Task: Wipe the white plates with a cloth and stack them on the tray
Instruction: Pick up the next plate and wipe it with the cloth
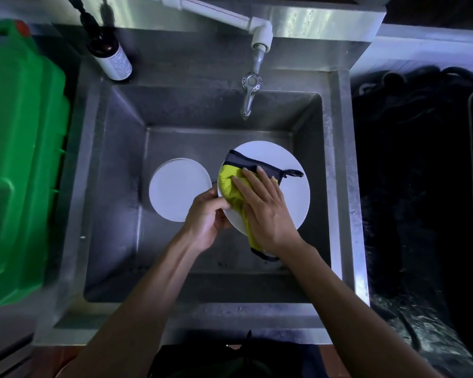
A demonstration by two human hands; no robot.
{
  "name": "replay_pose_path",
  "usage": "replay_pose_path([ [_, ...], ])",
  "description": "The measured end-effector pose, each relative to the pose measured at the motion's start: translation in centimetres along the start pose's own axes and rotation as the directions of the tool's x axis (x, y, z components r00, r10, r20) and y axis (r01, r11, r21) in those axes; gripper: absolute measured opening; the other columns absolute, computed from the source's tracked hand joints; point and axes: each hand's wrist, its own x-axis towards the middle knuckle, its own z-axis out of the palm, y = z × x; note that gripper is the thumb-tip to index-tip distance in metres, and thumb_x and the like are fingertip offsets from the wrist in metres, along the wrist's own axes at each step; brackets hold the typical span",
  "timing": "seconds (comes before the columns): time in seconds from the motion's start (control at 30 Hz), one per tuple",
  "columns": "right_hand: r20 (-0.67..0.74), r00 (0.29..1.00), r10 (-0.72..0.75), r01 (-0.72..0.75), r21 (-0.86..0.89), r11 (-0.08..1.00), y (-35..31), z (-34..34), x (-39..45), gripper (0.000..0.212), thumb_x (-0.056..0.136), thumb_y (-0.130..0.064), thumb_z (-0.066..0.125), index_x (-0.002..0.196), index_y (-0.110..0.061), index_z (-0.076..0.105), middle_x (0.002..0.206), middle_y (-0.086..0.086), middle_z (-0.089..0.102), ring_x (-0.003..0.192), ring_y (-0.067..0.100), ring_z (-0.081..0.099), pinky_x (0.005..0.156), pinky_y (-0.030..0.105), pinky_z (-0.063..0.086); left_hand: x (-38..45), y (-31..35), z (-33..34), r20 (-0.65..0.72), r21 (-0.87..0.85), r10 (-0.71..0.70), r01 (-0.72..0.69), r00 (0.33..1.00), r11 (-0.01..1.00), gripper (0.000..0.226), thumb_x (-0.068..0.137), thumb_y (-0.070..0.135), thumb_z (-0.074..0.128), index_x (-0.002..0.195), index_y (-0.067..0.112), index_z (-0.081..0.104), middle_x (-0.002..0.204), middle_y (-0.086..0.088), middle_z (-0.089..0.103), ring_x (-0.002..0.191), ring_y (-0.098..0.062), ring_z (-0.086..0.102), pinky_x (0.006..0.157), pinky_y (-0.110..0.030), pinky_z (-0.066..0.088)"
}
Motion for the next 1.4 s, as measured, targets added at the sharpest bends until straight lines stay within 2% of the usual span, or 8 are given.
replay_pose_path([
  [0.1,-0.001,1.000,-0.029,0.029,-0.032,0.999,-0.2,-0.1,1.5,0.052,0.104,-0.030,0.028,0.156,-0.021,0.032,0.165,0.003,0.025,0.155,0.029,0.011,0.124,0.050,0.012,-0.3,-0.2,-0.4,0.029,0.019,-0.040,0.039,0.999,0.999,0.032,0.068,0.001,0.053,0.092,0.010,0.072,0.084,-0.012,0.067,0.075,-0.022,0.067,0.058,-0.030,0.055],
  [0.23,-0.015,0.999,-0.045,0.044,-0.044,0.998,0.2,-0.1,3.3,0.053,0.105,-0.024,0.034,0.158,-0.020,0.026,0.167,0.002,0.019,0.155,0.026,0.006,0.125,0.047,0.009,-0.5,-0.8,-0.9,-0.009,0.031,-0.060,0.061,0.998,0.998,0.039,0.065,0.001,0.056,0.100,0.005,0.074,0.092,-0.018,0.070,0.081,-0.029,0.069,0.061,-0.034,0.057],
  [0.43,-0.056,0.994,0.094,-0.097,-0.053,0.994,2.3,0.0,4.5,0.052,0.108,-0.029,0.025,0.159,-0.019,0.021,0.168,0.002,0.015,0.156,0.024,0.003,0.126,0.046,0.006,-0.8,-0.9,-1.1,-0.070,0.062,-0.015,0.019,0.997,0.998,0.044,0.064,0.002,0.060,0.103,0.012,0.077,0.107,-0.022,0.073,0.093,-0.035,0.070,0.067,-0.037,0.056],
  [0.67,-0.088,0.968,0.237,-0.246,-0.104,0.964,5.1,0.0,3.8,0.053,0.109,-0.036,0.017,0.160,-0.023,0.013,0.169,-0.002,0.006,0.155,0.017,-0.005,0.125,0.038,-0.005,-0.5,-0.1,-0.8,-0.129,0.069,0.049,-0.040,0.990,0.997,0.040,0.062,0.003,0.061,0.098,0.013,0.077,0.111,-0.024,0.070,0.094,-0.036,0.068,0.072,-0.043,0.057],
  [0.93,-0.098,0.938,0.333,-0.336,-0.015,0.942,4.7,1.3,1.3,0.053,0.109,-0.032,0.023,0.160,-0.020,0.015,0.169,0.000,0.008,0.156,0.019,-0.004,0.126,0.046,-0.001,0.0,0.7,-0.2,-0.195,0.010,0.081,-0.080,0.977,0.997,0.047,0.061,0.001,0.060,0.102,0.016,0.078,0.100,-0.010,0.074,0.088,-0.030,0.068,0.064,-0.040,0.056],
  [1.2,-0.060,0.926,0.373,-0.364,0.130,0.922,-0.2,2.9,-0.3,0.054,0.108,-0.019,0.032,0.159,-0.017,0.018,0.168,0.004,0.011,0.156,0.022,-0.001,0.125,0.049,0.004,0.2,1.0,0.6,-0.222,-0.023,0.081,-0.088,0.972,0.996,0.051,0.065,-0.003,0.059,0.112,0.009,0.072,0.108,-0.018,0.071,0.097,-0.034,0.067,0.083,-0.055,0.057],
  [1.27,-0.055,0.932,0.357,-0.344,0.168,0.924,-1.5,3.1,-0.3,0.054,0.107,-0.017,0.033,0.159,-0.016,0.019,0.168,0.005,0.010,0.156,0.022,-0.002,0.125,0.048,0.003,0.2,0.7,0.7,-0.218,-0.047,0.077,-0.090,0.973,0.995,0.050,0.073,-0.010,0.056,0.117,0.007,0.072,0.111,-0.023,0.070,0.097,-0.036,0.067,0.085,-0.053,0.055],
  [1.4,-0.068,0.947,0.314,-0.297,0.189,0.936,-3.3,3.5,-0.3,0.053,0.107,-0.019,0.035,0.159,-0.017,0.021,0.168,0.003,0.012,0.156,0.022,-0.001,0.126,0.046,0.004,0.2,0.4,0.4,-0.221,-0.092,0.060,-0.082,0.973,0.992,0.046,0.079,-0.014,0.053,0.114,0.006,0.073,0.104,-0.023,0.068,0.092,-0.036,0.065,0.074,-0.039,0.054],
])
